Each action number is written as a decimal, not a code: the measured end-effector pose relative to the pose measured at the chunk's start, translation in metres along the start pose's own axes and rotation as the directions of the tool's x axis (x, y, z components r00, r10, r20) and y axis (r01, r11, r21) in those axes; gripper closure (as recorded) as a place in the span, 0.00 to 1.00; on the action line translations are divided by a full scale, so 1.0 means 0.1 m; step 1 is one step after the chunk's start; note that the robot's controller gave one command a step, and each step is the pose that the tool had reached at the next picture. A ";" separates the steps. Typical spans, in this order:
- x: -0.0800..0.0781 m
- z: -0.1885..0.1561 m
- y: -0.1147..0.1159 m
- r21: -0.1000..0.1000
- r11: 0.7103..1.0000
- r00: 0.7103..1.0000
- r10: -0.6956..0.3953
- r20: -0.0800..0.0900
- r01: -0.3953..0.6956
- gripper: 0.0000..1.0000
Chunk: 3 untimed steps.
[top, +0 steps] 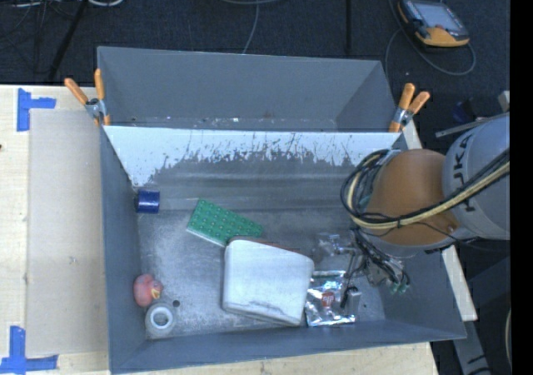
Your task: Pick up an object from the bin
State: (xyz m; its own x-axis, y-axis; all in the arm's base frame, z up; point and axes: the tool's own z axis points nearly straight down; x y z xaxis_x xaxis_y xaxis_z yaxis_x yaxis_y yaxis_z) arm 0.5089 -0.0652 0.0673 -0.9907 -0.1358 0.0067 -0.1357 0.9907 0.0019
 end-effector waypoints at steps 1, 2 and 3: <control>-0.02 -0.04 0.00 0.002 1.000 1.000 -0.002 0.006 0.002 1.00; -0.01 -1.68 0.04 0.004 1.000 1.000 -0.012 0.015 0.012 1.00; -0.35 -0.84 -0.02 0.001 0.864 0.864 -0.504 0.003 0.504 1.00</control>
Offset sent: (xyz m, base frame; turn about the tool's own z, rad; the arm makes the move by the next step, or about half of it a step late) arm 0.0000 0.0000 0.0000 0.0000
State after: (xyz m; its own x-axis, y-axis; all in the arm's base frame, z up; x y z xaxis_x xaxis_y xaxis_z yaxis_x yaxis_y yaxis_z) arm 0.5446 -0.0628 0.1510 -0.7874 -0.6164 0.0021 -0.6164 0.7874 0.0038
